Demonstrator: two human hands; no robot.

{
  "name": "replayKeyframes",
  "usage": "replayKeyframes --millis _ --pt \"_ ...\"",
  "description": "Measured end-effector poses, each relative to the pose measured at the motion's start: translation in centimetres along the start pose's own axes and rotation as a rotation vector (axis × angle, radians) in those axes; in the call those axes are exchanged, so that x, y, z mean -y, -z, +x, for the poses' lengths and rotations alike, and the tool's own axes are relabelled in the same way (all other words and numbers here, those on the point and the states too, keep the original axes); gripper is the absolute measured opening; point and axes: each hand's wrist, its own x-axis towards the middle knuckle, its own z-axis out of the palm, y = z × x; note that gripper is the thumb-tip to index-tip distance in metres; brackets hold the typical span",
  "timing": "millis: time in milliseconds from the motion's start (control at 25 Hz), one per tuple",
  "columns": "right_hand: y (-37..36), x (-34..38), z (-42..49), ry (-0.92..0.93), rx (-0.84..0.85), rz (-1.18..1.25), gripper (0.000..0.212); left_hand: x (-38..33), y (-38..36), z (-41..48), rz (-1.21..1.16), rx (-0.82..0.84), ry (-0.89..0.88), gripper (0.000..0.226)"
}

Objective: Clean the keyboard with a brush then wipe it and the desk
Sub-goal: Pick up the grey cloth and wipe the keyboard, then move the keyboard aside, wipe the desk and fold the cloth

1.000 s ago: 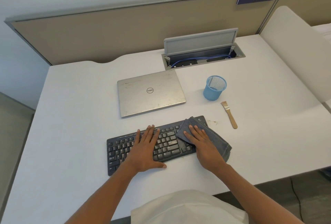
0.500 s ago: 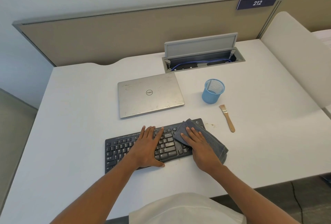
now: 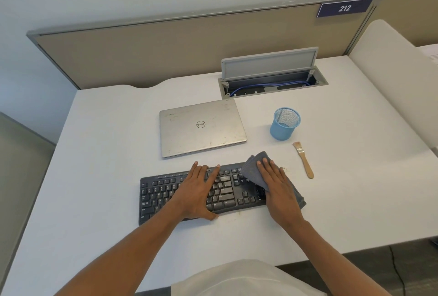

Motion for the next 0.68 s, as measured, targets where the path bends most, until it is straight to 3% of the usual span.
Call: replayKeyframes --millis 200,320,440,680 --pt "3.2 -0.3 -1.6 -0.053 -0.172 0.140 0.088 0.8 2.4 0.4 0.018 -0.038 0.003 0.151" --pt "4.6 -1.4 -3.4 -0.137 -0.255 0.188 0.075 1.7 4.5 0.8 0.022 -0.056 0.006 0.150" --pt "5.2 -2.9 -5.7 -0.188 -0.260 0.167 0.063 2.8 7.0 1.8 0.024 -0.088 0.010 0.150" --pt "4.4 -5.6 -9.8 -0.329 -0.174 0.121 0.062 5.8 13.1 4.5 0.065 -0.124 0.025 0.149"
